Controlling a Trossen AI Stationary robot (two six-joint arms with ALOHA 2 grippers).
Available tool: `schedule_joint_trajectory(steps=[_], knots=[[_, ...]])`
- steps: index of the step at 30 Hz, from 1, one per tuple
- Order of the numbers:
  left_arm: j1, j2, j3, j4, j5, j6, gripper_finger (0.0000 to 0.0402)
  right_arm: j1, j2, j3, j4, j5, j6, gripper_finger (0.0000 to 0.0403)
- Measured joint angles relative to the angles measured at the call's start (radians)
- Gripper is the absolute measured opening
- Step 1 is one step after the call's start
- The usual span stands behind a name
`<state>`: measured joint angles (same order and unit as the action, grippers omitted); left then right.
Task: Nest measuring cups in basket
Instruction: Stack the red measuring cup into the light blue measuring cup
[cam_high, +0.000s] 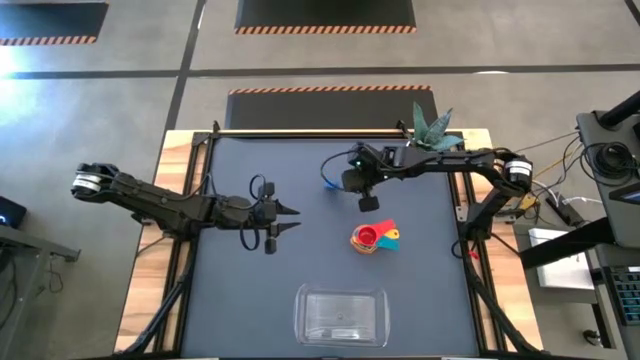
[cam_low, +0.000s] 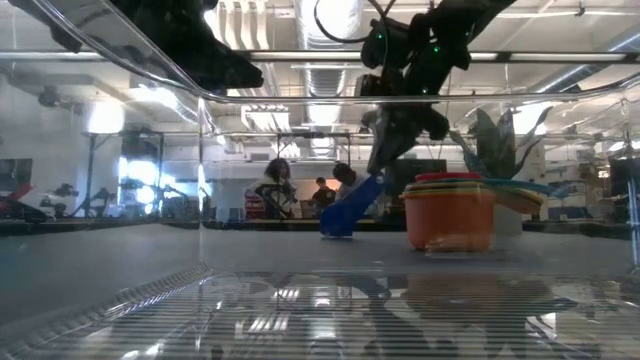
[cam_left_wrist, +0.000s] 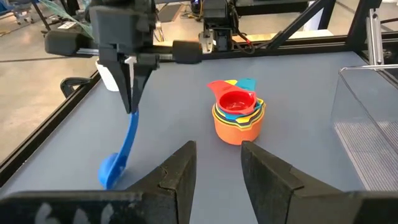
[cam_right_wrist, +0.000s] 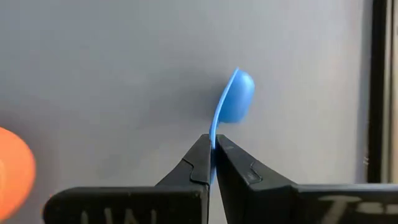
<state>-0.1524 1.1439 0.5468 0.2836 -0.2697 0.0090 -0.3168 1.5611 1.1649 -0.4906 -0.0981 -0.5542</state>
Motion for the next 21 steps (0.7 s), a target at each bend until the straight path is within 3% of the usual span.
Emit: schedule_joint_trajectory(steps=[5, 11, 21], knots=[[0.0, 0.0, 0.0, -0.003, 0.0, -0.003, 0.011, -0.011, -0.001, -0.008, 0.0, -0.108, 0.088, 0.0008], [0.0, 0.0, 0.0, -0.002, 0.0, -0.002, 0.011, -0.028, -0.001, -0.062, 0.012, -0.121, 0.147, 0.0008], [0.0, 0.0, 0.0, 0.0, 0.0, 0.005, 0.011, -0.093, -0.001, -0.211, 0.206, -0.247, 0.269, 0.0008]])
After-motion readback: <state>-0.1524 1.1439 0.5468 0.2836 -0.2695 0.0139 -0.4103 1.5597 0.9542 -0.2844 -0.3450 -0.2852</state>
